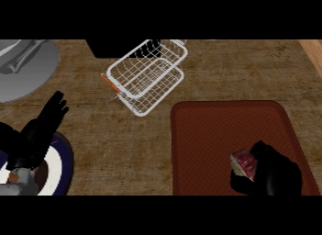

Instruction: Pick the cupcake from the tray and place it in the tiered basket

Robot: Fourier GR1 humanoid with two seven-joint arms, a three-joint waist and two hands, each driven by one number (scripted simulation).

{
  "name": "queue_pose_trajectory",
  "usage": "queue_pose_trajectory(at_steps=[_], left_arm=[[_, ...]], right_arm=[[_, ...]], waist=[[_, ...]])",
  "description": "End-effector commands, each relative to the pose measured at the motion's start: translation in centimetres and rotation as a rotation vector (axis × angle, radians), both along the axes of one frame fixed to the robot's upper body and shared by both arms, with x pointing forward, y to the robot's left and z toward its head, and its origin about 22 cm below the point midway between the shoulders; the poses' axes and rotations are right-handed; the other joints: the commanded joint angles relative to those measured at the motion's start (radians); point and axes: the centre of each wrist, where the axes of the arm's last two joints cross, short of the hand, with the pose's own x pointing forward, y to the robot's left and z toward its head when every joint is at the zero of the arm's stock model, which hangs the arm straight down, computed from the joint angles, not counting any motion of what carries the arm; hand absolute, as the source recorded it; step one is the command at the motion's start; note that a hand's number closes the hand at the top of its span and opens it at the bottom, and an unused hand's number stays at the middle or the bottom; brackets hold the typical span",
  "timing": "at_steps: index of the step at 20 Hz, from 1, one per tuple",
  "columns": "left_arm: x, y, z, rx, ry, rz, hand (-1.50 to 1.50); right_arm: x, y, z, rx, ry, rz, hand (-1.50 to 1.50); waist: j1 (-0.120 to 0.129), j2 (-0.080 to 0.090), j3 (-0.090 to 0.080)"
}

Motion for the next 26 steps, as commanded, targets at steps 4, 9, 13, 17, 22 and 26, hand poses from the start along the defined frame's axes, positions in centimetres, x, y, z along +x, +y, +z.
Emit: queue_pose_trajectory(at_steps=[4,9,13,17,22,26], left_arm=[[0.4,0.3,0.2,0.008,0.009,-0.018,0.0],[0.0,-0.1,0.4,-0.002,-0.021,-0.025,0.0],[-0.5,-0.3,-0.3,0.003,-0.02,-0.009,0.0],[-0.3,0.6,1.0,0.006,-0.004,-0.05,0.0],[0.4,-0.8,1.8,0.001,-0.01,-0.042,0.0],[0.8,-0.3,1.5,0.01,-0.004,-0.068,0.0]], right_arm=[[-2.9,1.9,8.3,0.168,-0.472,0.136,1.5],[-5.5,4.7,12.2,0.223,-0.538,0.188,1.5],[-4.0,6.8,14.3,0.225,-0.501,0.27,1.5],[-1.0,10.5,15.4,0.238,-0.476,0.284,1.5],[3.0,13.2,17.6,0.263,-0.482,0.297,1.5],[5.8,15.2,19.4,0.276,-0.458,0.275,1.5]], waist=[[-0.001,0.0,0.001],[0.018,0.004,0.0],[0.028,0.008,0.0],[0.043,0.01,0.0],[0.047,0.009,0.0],[0.057,0.01,0.0]])
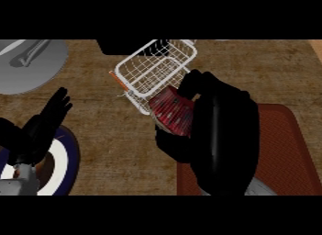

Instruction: Pick the cupcake from the tray and place it in the tiered basket

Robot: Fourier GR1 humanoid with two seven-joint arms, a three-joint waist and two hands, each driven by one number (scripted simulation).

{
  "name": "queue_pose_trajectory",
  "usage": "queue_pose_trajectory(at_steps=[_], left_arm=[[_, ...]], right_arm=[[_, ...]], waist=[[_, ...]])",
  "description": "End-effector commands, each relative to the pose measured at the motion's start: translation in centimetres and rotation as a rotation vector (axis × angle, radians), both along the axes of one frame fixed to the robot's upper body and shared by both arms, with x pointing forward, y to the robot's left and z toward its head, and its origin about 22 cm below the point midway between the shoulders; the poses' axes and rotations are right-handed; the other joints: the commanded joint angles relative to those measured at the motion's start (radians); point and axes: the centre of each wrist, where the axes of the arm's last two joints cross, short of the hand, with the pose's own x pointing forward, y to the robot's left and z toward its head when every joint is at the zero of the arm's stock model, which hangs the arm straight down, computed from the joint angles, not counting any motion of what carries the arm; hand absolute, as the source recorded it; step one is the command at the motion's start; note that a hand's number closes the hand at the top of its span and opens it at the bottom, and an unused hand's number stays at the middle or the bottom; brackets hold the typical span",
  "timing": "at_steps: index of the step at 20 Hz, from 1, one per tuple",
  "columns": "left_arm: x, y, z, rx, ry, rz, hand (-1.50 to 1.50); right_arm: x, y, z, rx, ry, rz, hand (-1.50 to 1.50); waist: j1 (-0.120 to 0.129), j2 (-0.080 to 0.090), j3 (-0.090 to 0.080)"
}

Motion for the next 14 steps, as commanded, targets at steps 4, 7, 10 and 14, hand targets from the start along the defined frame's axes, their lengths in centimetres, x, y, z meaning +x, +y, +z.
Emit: queue_pose_trajectory(at_steps=[4,7,10,14], left_arm=[[1.1,-2.5,-0.4,-0.011,-0.002,-0.027,0.0],[1.2,-1.7,0.8,-0.01,0.006,-0.021,0.0],[1.5,-0.3,-0.9,-0.007,0.009,-0.003,0.0],[0.1,-1.5,-0.6,0.005,-0.007,-0.011,0.0]], right_arm=[[6.2,3.3,1.9,0.088,0.087,-0.101,1.5],[8.0,4.2,3.7,0.093,0.12,-0.103,1.5],[9.0,4.5,3.1,0.103,0.157,-0.103,1.5],[10.7,5.3,1.2,0.107,0.193,-0.148,1.5]], waist=[[0.007,0.005,0.0],[0.013,0.003,0.001],[0.0,0.005,0.0],[0.011,0.002,0.001]])
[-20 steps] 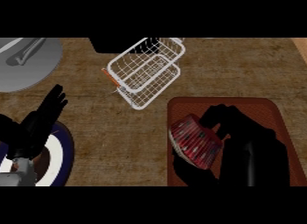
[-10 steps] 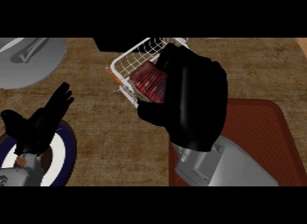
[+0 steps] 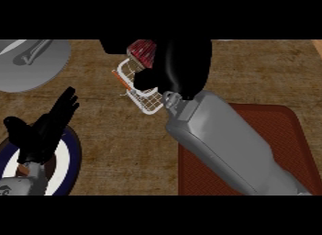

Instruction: Pick the cupcake from the tray and place it in the tiered basket

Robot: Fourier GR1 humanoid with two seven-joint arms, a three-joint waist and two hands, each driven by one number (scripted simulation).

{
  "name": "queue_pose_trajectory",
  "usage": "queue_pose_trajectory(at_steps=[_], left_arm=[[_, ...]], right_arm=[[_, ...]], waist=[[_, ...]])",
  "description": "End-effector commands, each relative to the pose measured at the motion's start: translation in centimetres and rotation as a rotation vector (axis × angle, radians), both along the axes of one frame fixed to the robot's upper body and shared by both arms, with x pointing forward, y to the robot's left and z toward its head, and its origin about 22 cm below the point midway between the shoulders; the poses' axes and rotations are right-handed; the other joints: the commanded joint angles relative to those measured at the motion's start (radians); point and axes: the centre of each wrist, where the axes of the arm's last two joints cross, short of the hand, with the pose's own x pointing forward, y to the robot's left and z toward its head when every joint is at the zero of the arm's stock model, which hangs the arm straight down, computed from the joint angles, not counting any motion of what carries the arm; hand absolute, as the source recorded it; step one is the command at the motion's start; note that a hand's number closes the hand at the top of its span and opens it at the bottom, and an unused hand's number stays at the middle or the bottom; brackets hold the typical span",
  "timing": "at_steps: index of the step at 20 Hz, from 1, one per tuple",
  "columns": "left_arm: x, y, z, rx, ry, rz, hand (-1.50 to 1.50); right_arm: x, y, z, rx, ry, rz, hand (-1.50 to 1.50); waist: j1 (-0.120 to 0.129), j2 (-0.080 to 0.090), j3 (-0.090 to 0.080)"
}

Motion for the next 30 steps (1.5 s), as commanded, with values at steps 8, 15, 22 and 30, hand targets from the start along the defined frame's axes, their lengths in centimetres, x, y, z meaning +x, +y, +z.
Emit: queue_pose_trajectory(at_steps=[8,15,22,30], left_arm=[[0.0,0.8,0.4,-0.003,0.01,0.023,0.0],[1.5,-1.0,0.2,0.009,-0.009,0.008,0.0],[0.8,-0.4,-0.2,0.017,-0.005,0.005,0.0],[1.7,0.8,0.6,0.002,-0.001,0.0,0.0]], right_arm=[[3.5,1.4,-3.6,0.071,0.058,-0.137,1.5],[6.8,1.7,-4.7,0.037,0.013,-0.174,1.5],[8.4,0.9,-5.0,0.125,-0.127,-0.188,-1.5],[9.3,1.4,-3.8,0.195,-0.184,-0.173,-1.5]], waist=[[-0.011,-0.002,0.001],[0.002,0.006,0.0],[0.007,0.007,0.0],[0.002,0.006,0.0]])
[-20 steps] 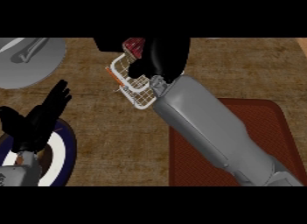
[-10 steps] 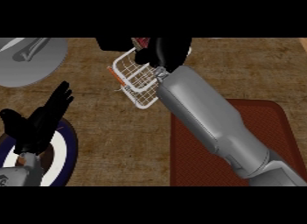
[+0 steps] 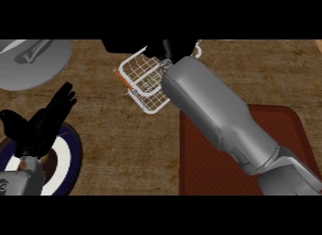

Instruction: Pick the cupcake from the tray and place it in the tiered basket

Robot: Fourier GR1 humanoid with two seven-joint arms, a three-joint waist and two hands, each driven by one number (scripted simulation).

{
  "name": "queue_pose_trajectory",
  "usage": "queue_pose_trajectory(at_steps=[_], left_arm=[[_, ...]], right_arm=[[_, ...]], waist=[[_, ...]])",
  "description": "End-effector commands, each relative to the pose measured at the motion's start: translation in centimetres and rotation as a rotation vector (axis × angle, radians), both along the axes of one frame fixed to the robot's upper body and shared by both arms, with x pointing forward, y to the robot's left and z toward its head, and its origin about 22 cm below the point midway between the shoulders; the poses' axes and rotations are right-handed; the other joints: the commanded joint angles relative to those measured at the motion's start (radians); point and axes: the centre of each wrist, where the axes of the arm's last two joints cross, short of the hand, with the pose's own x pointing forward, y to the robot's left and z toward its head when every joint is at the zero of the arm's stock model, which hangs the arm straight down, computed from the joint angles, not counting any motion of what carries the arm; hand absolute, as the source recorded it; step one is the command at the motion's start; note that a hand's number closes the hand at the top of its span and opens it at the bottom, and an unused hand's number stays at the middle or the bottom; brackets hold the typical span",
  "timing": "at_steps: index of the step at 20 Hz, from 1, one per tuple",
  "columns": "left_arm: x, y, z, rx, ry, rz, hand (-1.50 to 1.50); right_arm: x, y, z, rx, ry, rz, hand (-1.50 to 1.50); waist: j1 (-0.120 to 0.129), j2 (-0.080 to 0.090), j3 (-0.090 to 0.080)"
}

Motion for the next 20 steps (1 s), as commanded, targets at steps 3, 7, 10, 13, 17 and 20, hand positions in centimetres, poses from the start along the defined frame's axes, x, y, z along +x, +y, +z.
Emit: queue_pose_trajectory(at_steps=[3,7,10,13,17,20], left_arm=[[0.5,0.1,0.4,0.007,0.004,0.005,0.0],[-0.1,-0.2,-0.1,-0.014,0.017,-0.01,0.0],[-1.4,1.2,0.1,0.004,-0.008,0.006,0.0],[-0.5,0.0,0.4,0.001,0.004,0.044,0.0],[-1.6,0.9,-0.9,0.016,0.022,0.056,0.0],[-2.5,2.8,-1.5,-0.001,0.028,0.088,0.0]], right_arm=[[0.1,-0.2,-0.2,0.232,-0.109,-0.043,-1.5],[0.0,-0.3,1.6,0.402,-0.176,-0.048,-1.5],[0.0,-0.5,2.9,0.513,-0.255,-0.049,-1.5],[-0.2,-1.9,2.6,0.628,-0.353,-0.064,-1.5],[-0.3,-4.3,3.0,0.651,-0.447,-0.098,-1.5],[-1.2,-5.4,3.3,0.676,-0.486,-0.128,-1.5]], waist=[[0.001,-0.001,0.0],[-0.011,-0.005,0.001],[-0.006,-0.008,0.001],[-0.043,-0.011,0.002],[-0.064,-0.018,0.001],[-0.082,-0.027,0.001]])
